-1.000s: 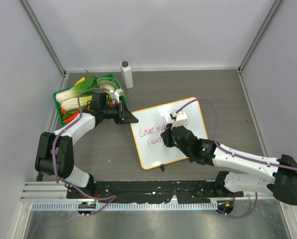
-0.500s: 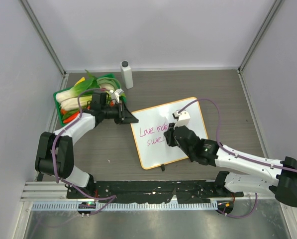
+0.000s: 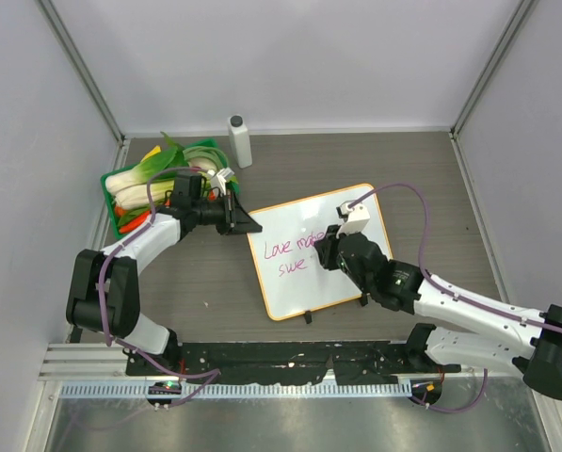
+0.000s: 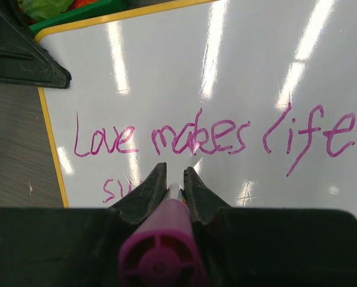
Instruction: Write a sentence on the whiteboard
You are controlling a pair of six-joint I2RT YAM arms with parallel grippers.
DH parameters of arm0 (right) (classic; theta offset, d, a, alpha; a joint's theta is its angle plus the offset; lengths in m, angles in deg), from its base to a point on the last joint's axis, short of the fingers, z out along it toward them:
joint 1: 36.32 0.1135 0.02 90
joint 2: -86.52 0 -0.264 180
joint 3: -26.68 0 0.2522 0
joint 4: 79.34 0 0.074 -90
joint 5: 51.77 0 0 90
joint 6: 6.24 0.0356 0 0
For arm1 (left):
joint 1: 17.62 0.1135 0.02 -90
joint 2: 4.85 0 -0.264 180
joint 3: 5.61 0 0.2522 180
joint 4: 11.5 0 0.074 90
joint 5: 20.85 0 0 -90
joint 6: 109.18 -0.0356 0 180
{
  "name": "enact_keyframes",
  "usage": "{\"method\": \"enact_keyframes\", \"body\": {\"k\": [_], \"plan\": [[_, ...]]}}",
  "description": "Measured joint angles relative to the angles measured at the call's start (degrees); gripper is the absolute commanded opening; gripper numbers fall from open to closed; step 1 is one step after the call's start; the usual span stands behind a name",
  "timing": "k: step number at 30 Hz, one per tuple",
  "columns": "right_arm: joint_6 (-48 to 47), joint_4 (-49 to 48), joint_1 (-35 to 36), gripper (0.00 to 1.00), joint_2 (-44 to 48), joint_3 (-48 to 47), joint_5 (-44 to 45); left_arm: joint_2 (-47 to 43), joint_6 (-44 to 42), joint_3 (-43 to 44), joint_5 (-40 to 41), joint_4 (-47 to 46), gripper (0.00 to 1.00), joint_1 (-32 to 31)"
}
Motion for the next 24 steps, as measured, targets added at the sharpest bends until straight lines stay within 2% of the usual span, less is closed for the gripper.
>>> {"method": "enact_keyframes", "body": {"k": [13, 24], "plan": [[0.39, -2.12, -0.37, 0.01, -1.4, 0.85, -4.09, 0.0, -0.02, 0.0, -0.02, 0.0, 0.0, 0.0], [0.96, -2.03, -0.48, 0.01, -1.66, 2.75, -4.13, 0.0, -0.04, 0.0, 0.0, 0.04, 0.0, -0.02]]}}
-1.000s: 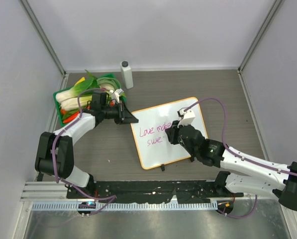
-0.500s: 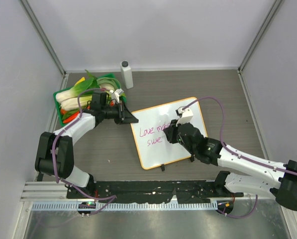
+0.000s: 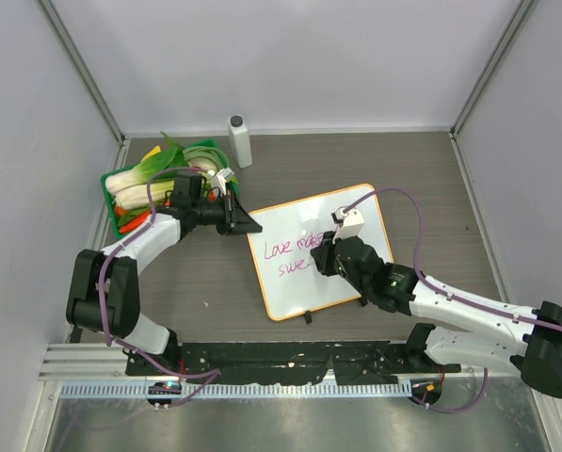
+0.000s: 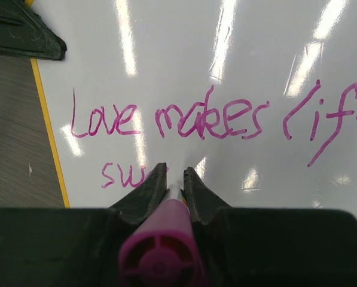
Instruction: Write a sentence on the whiteboard
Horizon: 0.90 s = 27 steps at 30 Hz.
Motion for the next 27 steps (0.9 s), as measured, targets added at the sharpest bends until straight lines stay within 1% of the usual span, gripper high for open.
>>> {"method": "enact_keyframes", "body": {"k": [16, 27], "plan": [[1.11, -0.11, -0.9, 0.01, -0.04, 0.04, 1.64, 0.0, -0.02, 0.0, 0.0, 0.0, 0.0, 0.0], [0.74, -0.07, -3.02, 0.01, -0.13, -0.81, 2.14, 0.0, -0.02, 0.0, 0.02, 0.0, 0.0, -0.02]]}}
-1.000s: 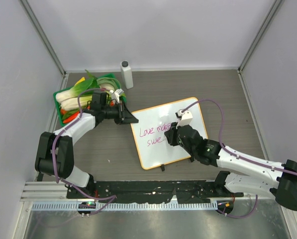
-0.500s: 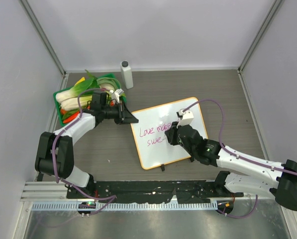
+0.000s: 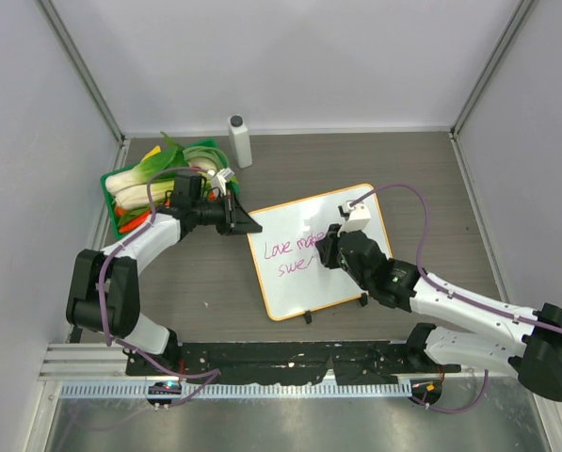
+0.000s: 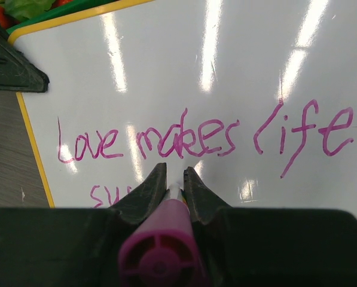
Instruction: Write a sentence on the whiteboard
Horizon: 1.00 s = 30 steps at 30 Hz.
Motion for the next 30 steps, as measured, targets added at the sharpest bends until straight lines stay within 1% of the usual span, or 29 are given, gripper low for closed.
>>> {"method": "enact_keyframes", "body": {"k": [13, 23, 30], "plan": [[-0.9, -0.5, -0.37, 0.01, -1.57, -1.09, -3.87, 0.0, -0.02, 0.0, 0.0, 0.13, 0.0, 0.0], [0.57, -1.01, -0.35, 0.02, -1.07, 0.48, -6.38, 0.02, -0.11, 0.0, 0.0, 0.15, 0.0, -0.02], [1.42, -0.98, -0.35, 0.01, 0.22, 1.64, -6.38, 0.02, -0.15, 0.0, -0.02, 0.13, 0.0, -0.09]]}}
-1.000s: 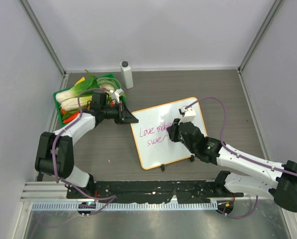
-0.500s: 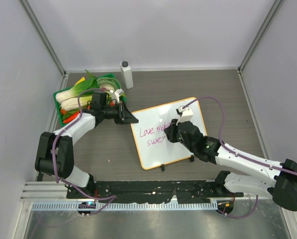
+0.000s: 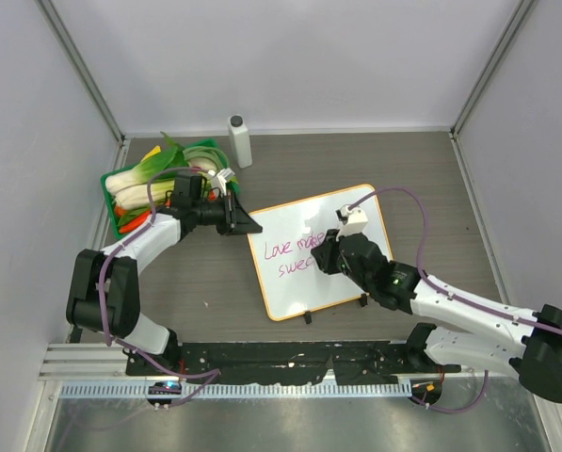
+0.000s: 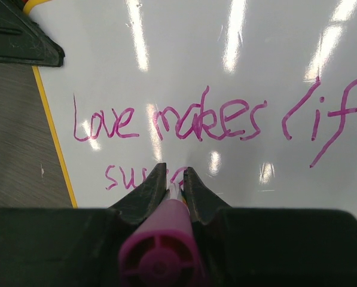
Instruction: Write a sentence on the whiteboard
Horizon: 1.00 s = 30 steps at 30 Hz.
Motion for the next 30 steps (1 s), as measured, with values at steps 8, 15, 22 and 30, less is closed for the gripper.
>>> {"method": "enact_keyframes", "body": {"k": [8, 15, 22, 30], "plan": [[0.24, 1.44, 0.0, 0.01, 1.11, 0.48, 0.44, 0.0, -0.04, -0.02, -0.02, 0.0, 0.0, 0.0], [0.33, 1.99, 0.02, 0.02, 1.4, 0.48, 1.03, 0.0, -0.04, 0.0, -0.02, 0.0, 0.0, -0.02], [0.22, 3.63, 0.02, 0.01, 2.51, 0.46, 3.37, 0.0, -0.04, 0.0, 0.0, -0.02, 0.0, -0.02], [-1.62, 4.92, 0.0, 0.01, 3.48, 0.07, 3.89, 0.0, 0.07, 0.0, -0.02, -0.02, 0.0, -0.02]]}}
